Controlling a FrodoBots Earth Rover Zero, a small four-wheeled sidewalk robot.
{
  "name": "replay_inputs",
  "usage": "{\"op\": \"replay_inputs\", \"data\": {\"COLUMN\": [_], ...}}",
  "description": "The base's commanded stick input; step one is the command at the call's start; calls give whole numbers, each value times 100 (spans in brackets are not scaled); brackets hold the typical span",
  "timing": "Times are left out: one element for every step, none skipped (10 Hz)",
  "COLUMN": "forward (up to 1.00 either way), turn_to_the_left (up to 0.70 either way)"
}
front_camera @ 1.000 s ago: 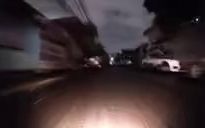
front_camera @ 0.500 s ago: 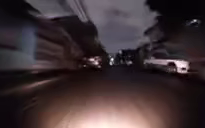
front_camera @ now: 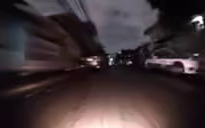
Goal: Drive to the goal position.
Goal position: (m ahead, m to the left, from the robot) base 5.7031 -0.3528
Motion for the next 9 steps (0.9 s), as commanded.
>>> {"op": "replay_inputs", "data": {"forward": [100, 100, 100, 100, 100, 100, 100, 100, 100], "turn_to_the_left": [0, 0, -2, -16, 0, 0, 0, 0, 0]}}
